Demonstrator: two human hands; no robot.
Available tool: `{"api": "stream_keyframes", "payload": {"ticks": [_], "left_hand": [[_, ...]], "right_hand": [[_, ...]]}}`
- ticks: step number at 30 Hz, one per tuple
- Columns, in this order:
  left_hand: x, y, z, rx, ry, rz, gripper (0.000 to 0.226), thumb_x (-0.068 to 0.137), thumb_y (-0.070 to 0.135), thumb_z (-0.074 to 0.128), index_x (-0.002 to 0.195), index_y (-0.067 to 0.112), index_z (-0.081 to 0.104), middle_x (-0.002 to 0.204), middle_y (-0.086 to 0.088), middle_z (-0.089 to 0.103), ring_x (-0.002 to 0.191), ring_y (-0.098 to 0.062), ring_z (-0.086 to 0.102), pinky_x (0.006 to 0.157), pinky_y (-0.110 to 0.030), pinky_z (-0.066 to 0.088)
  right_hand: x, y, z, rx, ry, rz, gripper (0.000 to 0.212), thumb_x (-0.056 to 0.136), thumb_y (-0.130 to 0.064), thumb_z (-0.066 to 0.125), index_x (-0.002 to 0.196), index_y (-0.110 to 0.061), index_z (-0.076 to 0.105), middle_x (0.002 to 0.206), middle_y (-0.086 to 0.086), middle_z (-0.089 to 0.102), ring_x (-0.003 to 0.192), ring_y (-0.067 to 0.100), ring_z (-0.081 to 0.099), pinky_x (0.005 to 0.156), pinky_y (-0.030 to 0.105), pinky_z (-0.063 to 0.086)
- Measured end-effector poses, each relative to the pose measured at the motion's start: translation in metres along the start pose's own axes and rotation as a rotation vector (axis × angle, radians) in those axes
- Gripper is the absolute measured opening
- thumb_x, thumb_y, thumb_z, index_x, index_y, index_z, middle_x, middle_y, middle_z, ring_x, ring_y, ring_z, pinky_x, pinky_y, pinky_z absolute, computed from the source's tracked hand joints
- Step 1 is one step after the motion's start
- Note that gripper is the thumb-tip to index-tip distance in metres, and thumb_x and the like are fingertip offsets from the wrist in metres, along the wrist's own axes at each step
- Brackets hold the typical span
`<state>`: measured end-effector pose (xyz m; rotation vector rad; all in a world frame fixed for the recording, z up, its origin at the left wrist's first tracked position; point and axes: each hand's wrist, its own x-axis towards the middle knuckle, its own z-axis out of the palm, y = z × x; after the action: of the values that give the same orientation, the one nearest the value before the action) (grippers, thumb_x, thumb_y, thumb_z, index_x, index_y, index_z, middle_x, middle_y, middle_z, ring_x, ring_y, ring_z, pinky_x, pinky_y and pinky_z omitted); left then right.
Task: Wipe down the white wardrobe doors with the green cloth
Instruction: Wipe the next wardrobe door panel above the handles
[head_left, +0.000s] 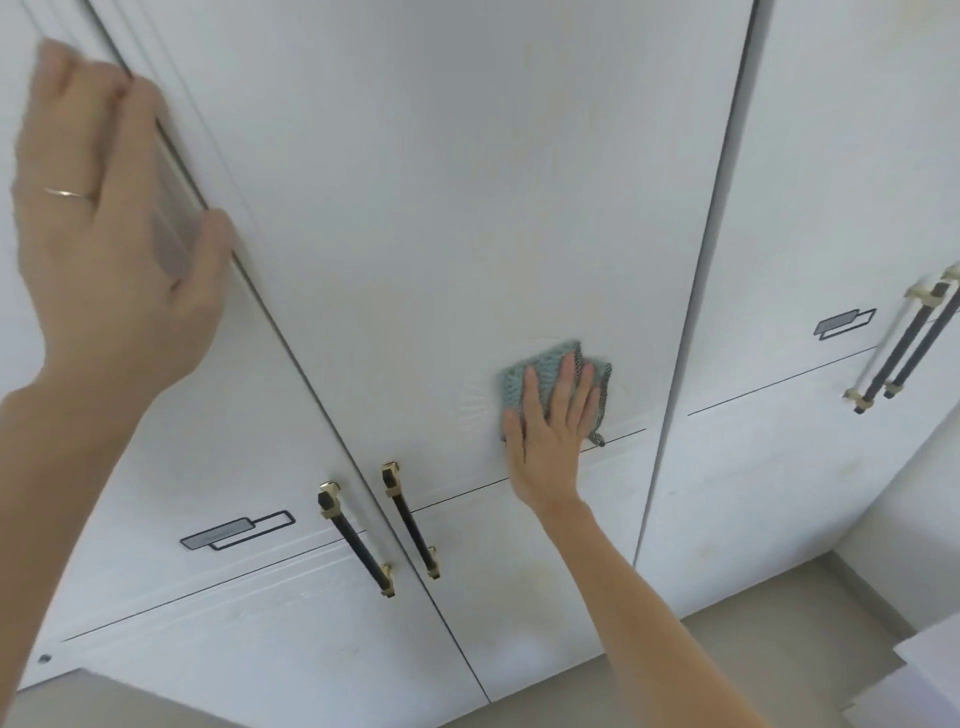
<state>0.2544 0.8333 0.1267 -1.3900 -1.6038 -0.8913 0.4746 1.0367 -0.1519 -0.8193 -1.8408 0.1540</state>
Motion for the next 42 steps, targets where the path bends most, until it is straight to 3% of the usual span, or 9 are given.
{"api": "stream_keyframes", "payload": {"ticks": [2,6,14,20,24,28,31,36,42], "left_hand": [[0.003,0.01,-0.006,0.085,-0.016,0.028,0.062,0.109,0.03,0.05,0.164,0.011,0.029,0.168,-0.01,0.028,0.159,-0.036,0.022,0.128,-0.051,0.022],[0.004,0.028,-0.012,0.12,0.045,0.172,0.055,0.105,0.015,0.057,0.153,-0.007,0.042,0.16,-0.015,0.032,0.15,-0.052,0.03,0.123,-0.059,0.03],[0.005,0.022,-0.016,0.189,0.033,0.171,0.057,0.102,0.013,0.06,0.152,-0.009,0.043,0.157,-0.029,0.038,0.15,-0.052,0.031,0.122,-0.059,0.032],[0.005,0.021,-0.02,0.202,0.049,0.205,0.056,0.101,0.011,0.061,0.15,-0.01,0.044,0.156,-0.029,0.04,0.149,-0.052,0.032,0.122,-0.056,0.031],[0.006,0.022,-0.017,0.197,0.076,0.215,0.056,0.097,0.005,0.062,0.148,-0.011,0.046,0.154,-0.029,0.042,0.149,-0.051,0.033,0.121,-0.056,0.033],[0.006,0.022,-0.017,0.204,0.075,0.221,0.056,0.097,0.005,0.062,0.148,-0.012,0.046,0.154,-0.028,0.042,0.149,-0.05,0.033,0.121,-0.055,0.034],[0.006,0.02,-0.017,0.202,0.075,0.231,0.057,0.097,0.005,0.062,0.149,-0.012,0.045,0.154,-0.029,0.04,0.149,-0.051,0.032,0.12,-0.058,0.034],[0.006,0.024,-0.014,0.186,0.087,0.198,0.058,0.098,0.004,0.061,0.15,-0.011,0.043,0.156,-0.028,0.038,0.15,-0.051,0.03,0.123,-0.057,0.031],[0.004,0.024,-0.015,0.187,0.082,0.19,0.059,0.097,0.004,0.062,0.151,-0.01,0.043,0.157,-0.027,0.039,0.151,-0.049,0.03,0.124,-0.054,0.031]], "right_hand": [[-0.009,-0.045,0.013,0.017,-0.022,-0.077,0.053,0.111,-0.044,0.029,0.162,-0.034,0.017,0.172,0.001,-0.01,0.157,0.034,-0.007,0.126,0.056,-0.002],[-0.026,-0.068,0.026,-0.094,-0.099,-0.64,0.054,0.106,-0.034,0.048,0.155,-0.045,0.03,0.168,-0.01,0.019,0.154,0.021,0.016,0.127,0.043,0.005],[-0.05,0.013,0.016,-0.165,-0.205,-0.807,0.063,0.099,-0.033,0.064,0.155,-0.042,0.036,0.168,-0.012,0.021,0.149,0.019,0.026,0.124,0.038,0.013],[-0.037,-0.011,0.033,-0.27,-0.411,-1.241,0.061,0.1,-0.003,0.032,0.154,-0.031,0.043,0.166,-0.014,0.027,0.15,0.011,0.03,0.129,0.034,0.008],[-0.031,0.001,0.036,-0.209,-0.44,-1.3,0.056,0.099,-0.006,0.045,0.15,-0.03,0.048,0.162,-0.016,0.036,0.148,0.01,0.033,0.128,0.032,0.012],[-0.014,0.026,0.019,-0.275,-0.405,-1.3,0.058,0.104,-0.004,0.025,0.156,-0.028,0.036,0.162,-0.016,0.034,0.148,0.009,0.03,0.128,0.031,0.011],[-0.025,-0.006,0.03,-0.256,-0.427,-1.331,0.053,0.099,-0.007,0.04,0.146,-0.027,0.054,0.158,-0.013,0.043,0.146,0.009,0.036,0.128,0.031,0.015],[-0.01,-0.013,0.028,-0.205,-0.401,-1.375,0.048,0.101,-0.009,0.044,0.146,-0.023,0.052,0.154,-0.012,0.049,0.143,0.008,0.041,0.127,0.031,0.018],[0.009,0.005,0.009,-0.265,-0.293,-1.341,0.059,0.103,-0.012,0.048,0.159,-0.028,0.034,0.167,-0.012,0.026,0.153,0.01,0.028,0.125,0.032,0.024]]}}
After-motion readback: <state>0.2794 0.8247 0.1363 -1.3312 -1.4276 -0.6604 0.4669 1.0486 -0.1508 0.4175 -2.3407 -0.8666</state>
